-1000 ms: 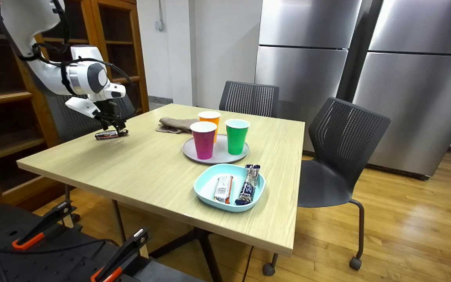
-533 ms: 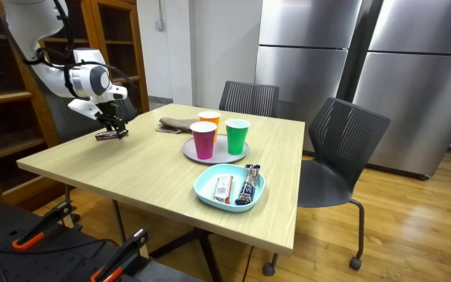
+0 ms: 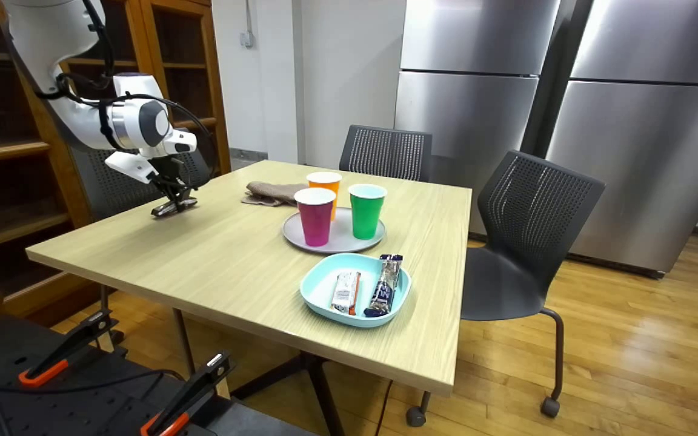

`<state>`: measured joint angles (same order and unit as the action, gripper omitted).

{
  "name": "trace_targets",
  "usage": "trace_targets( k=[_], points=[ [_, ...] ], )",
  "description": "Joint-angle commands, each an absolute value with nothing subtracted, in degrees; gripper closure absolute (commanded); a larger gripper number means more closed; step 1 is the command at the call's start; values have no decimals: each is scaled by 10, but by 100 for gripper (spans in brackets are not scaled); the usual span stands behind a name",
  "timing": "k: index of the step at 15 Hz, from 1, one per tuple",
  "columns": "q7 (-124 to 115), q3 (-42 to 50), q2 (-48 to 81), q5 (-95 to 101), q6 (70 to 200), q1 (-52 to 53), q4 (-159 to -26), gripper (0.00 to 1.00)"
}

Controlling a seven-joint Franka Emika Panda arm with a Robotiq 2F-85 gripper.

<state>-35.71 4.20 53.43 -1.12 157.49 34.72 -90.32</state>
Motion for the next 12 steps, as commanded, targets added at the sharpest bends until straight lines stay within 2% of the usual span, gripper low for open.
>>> trace_targets(
  k=[1,12],
  points=[
    [-345,37,492,-4,1571,349,-941,96],
    [-260,32,361,19,1601,328,-1116,96]
  ],
)
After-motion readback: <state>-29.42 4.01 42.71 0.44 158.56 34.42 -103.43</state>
